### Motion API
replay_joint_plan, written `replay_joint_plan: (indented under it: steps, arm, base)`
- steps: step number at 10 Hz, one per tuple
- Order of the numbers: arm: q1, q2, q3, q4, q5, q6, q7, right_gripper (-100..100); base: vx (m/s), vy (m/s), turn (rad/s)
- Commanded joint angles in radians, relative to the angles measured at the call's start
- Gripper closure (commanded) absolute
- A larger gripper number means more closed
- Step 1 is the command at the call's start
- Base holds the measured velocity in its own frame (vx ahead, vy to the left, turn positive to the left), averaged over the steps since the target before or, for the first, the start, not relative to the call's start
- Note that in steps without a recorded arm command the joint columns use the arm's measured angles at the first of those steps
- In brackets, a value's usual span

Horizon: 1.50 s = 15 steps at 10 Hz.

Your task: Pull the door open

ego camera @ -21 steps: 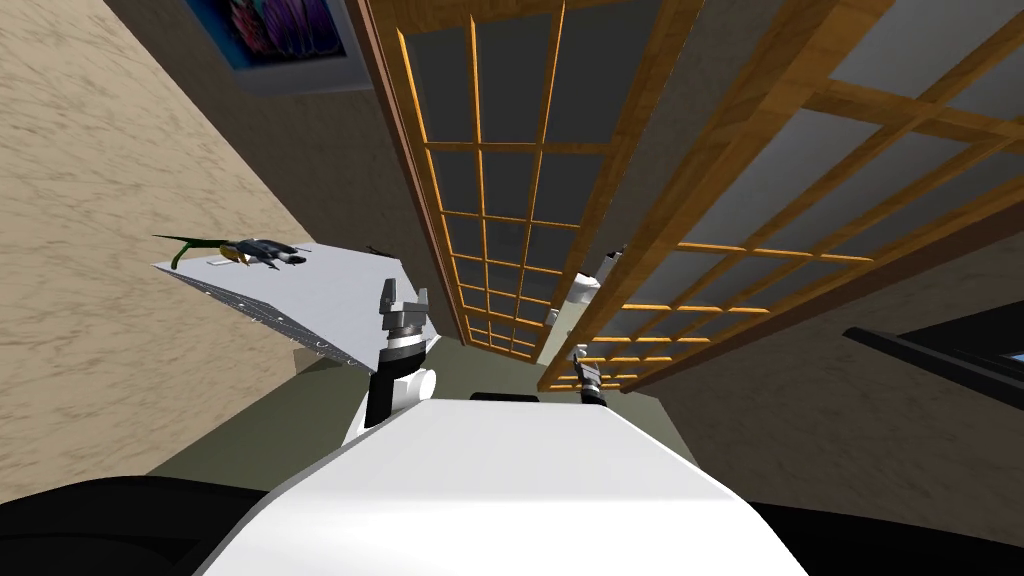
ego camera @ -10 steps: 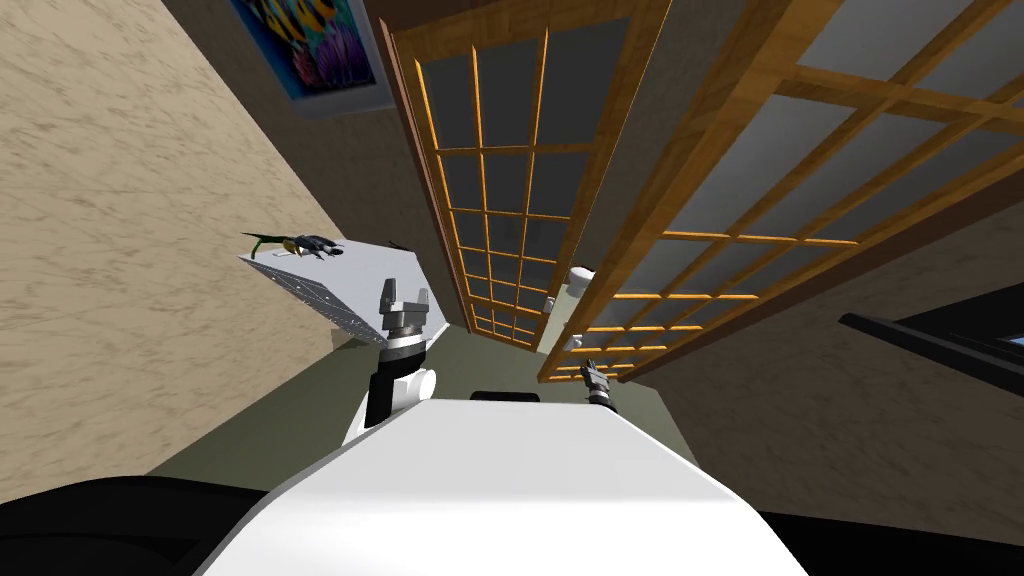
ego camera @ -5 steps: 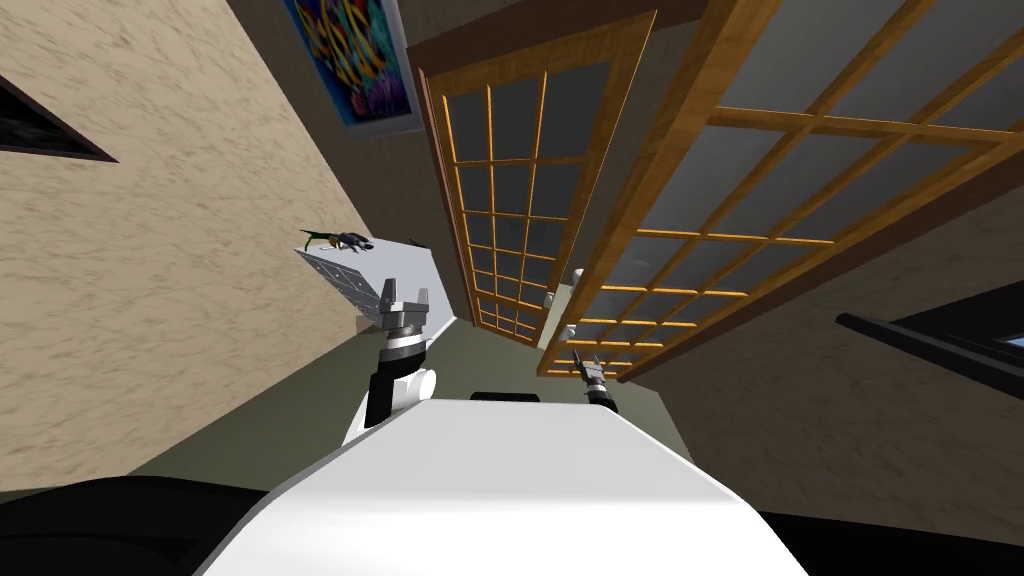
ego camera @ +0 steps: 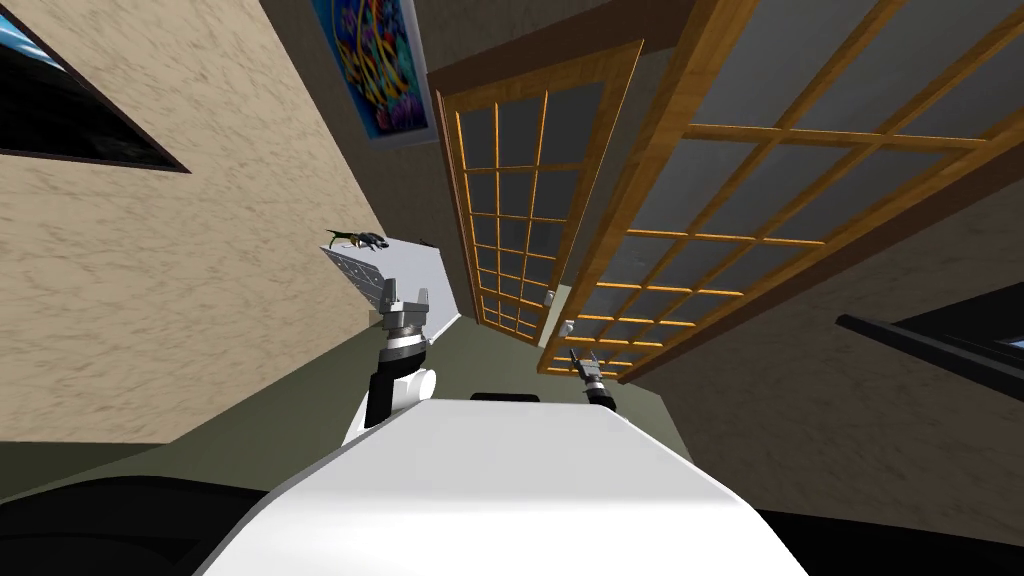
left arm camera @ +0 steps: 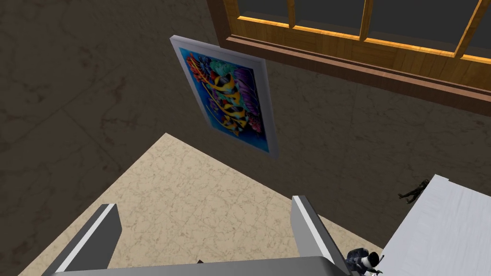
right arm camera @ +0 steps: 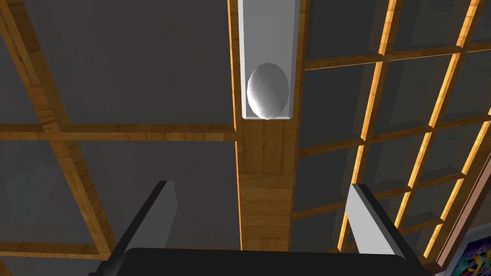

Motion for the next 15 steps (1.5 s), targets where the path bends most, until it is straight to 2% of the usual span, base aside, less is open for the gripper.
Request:
replay_joint_plan:
  steps: [1,5,7,8,13,15]
  arm:
    - [-0.008,-0.001,-0.002,0.006,-0.002,0.004,0.004,-100]
    - [-0.030,0.001,-0.007,0.010,-0.010,0.026,0.013,-100]
    - [-0.030,0.002,-0.007,0.008,-0.010,0.027,0.013,-100]
    - [-0.030,0.002,-0.007,0.008,-0.010,0.027,0.013,100]
    - [-0.030,0.002,-0.007,0.008,-0.010,0.027,0.013,100]
    - [-0.032,-0.001,0.007,0.012,-0.029,0.029,-0.031,100]
  base:
    - [0.206,-0.001,0.032]
    - [0.211,-0.012,0.038]
    - [0.159,-0.009,0.010]
    - [-0.019,0.006,0.001]
    - [-0.015,-0.001,0.003]
    - [-0.029,-0.010,0.032]
